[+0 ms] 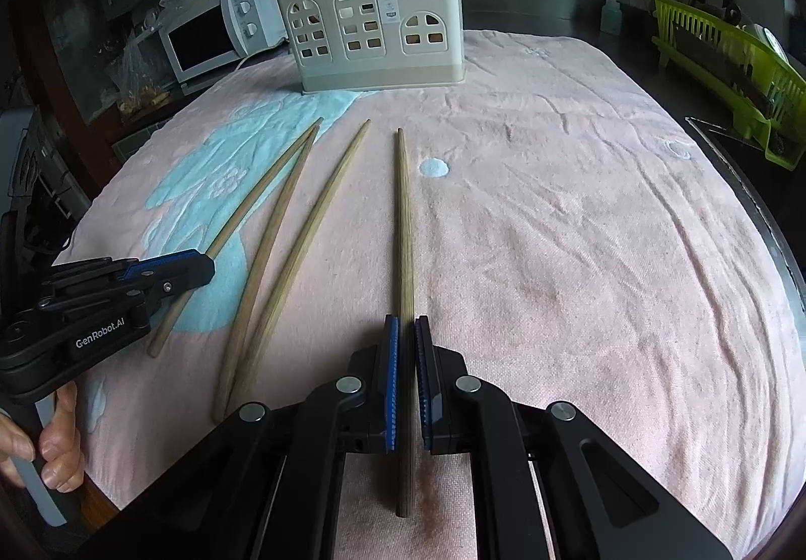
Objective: Organize utensils
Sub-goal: 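Close the left tool on a chopstick while the right tool grasps another, then lift both held chopsticks and carry them above the white holder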
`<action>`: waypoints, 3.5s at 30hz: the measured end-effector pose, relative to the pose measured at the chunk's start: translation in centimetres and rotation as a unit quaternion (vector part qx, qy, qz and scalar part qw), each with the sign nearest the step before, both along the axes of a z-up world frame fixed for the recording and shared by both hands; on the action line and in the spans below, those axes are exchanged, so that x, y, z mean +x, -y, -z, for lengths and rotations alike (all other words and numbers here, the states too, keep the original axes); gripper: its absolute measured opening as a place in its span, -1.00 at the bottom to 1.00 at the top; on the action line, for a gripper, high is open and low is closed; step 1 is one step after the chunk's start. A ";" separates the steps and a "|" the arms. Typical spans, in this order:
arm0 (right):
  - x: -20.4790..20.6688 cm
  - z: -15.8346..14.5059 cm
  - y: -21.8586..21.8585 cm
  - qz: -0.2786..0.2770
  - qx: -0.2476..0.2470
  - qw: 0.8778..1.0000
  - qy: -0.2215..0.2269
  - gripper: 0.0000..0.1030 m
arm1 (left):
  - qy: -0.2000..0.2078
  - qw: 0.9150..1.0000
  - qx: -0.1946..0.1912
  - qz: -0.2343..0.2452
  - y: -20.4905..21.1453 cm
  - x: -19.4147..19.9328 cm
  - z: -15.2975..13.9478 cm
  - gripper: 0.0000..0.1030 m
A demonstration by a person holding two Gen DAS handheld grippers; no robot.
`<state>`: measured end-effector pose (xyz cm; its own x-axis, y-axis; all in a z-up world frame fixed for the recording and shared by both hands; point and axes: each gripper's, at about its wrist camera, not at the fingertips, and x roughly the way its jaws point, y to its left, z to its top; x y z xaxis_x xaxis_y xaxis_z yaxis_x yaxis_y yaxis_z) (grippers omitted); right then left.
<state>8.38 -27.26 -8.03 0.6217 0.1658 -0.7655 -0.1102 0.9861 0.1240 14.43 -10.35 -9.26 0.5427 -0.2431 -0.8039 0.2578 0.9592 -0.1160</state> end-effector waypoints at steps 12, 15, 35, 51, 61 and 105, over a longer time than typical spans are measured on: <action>-1.6 -4.6 0.6 0.001 -0.008 0.998 0.061 -0.87 | 0.052 0.998 -0.037 0.019 -1.8 -0.1 -3.7 -0.88; -1.6 -6.6 0.7 -0.001 -0.005 0.996 0.087 -0.87 | 0.076 0.996 -0.050 0.020 -2.5 0.1 -5.1 -0.88; 0.9 -9.9 0.8 -0.008 0.014 0.992 0.123 -0.88 | 0.039 0.996 -0.033 0.070 -4.0 -0.3 -2.4 -0.20; 0.8 -11.9 0.4 -0.014 0.013 0.989 0.149 -0.87 | 0.015 0.999 -0.012 0.040 -4.6 -0.1 -0.2 -0.88; 0.6 -13.3 0.3 -0.017 0.015 0.986 0.166 -0.87 | 0.092 0.995 -0.027 0.030 -5.4 -0.7 -4.5 -0.89; 13.3 -26.4 2.7 -0.041 -0.035 0.975 0.216 -0.87 | 0.358 0.928 -0.097 -0.013 -2.4 14.9 -30.1 -0.91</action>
